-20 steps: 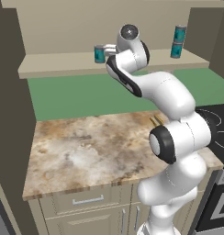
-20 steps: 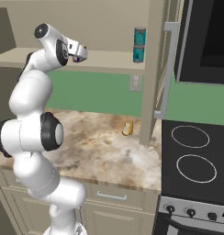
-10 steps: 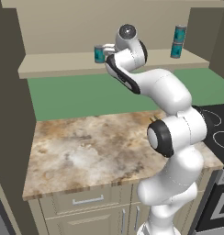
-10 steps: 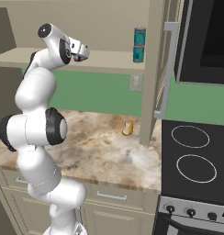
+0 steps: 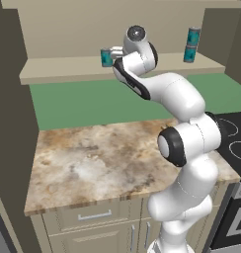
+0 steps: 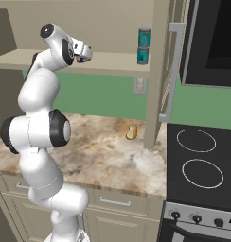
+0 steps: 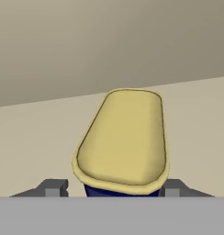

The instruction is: Stack two cans on top of the other two cans in the cabinet.

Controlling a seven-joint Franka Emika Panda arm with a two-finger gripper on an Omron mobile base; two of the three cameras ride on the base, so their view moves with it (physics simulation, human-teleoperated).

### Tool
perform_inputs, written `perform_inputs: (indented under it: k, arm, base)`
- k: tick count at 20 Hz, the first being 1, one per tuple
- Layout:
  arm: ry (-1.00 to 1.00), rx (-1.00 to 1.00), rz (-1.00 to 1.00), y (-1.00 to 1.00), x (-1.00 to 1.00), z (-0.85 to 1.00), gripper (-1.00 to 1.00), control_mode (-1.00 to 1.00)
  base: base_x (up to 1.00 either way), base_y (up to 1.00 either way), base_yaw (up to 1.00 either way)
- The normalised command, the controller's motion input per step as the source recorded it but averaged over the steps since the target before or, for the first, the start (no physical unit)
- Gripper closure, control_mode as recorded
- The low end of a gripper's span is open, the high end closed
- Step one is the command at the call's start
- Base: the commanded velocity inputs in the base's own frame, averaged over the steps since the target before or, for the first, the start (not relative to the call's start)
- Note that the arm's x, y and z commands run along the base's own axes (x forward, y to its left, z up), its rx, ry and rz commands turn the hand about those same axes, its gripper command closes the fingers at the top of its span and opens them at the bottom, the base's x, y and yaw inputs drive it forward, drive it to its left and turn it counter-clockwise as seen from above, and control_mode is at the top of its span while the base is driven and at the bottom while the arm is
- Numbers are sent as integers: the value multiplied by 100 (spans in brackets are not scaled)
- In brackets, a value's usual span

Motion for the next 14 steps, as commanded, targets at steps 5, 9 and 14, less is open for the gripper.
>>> perform_inputs:
  k: [5, 9, 14]
  arm:
    - [0, 0, 0, -6, -1, -5, 100, -100]
    - [-2, 0, 0, -9, -8, -3, 100, -100]
    - [-2, 0, 0, -8, -19, -1, 100, -100]
  base:
    - [0, 0, 0]
    - [0, 0, 0]
    - [0, 0, 0]
